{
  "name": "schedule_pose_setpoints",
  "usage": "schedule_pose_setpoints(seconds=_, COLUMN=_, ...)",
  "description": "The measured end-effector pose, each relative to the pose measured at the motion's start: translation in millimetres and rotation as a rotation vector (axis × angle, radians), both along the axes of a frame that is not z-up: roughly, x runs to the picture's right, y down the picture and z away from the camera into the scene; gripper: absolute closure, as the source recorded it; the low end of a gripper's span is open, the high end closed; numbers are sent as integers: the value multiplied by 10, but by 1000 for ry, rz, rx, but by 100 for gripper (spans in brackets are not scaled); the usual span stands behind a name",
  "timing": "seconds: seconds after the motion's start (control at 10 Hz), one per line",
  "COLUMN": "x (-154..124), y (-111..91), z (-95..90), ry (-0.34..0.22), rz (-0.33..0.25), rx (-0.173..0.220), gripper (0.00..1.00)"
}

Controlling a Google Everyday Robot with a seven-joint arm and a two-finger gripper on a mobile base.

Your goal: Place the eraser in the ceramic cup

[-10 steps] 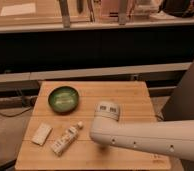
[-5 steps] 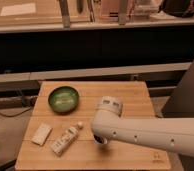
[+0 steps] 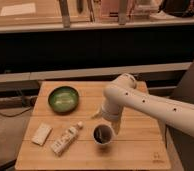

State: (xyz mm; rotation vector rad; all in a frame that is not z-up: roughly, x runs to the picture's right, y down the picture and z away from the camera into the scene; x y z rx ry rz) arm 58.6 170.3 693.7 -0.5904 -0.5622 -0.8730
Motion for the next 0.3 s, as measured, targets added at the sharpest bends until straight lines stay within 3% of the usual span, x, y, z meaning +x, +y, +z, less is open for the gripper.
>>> schedule_pose_setpoints(seconds=0.3, x=40, y=-11, z=56, ry=-5, rz=27, rx=-15, gripper=20)
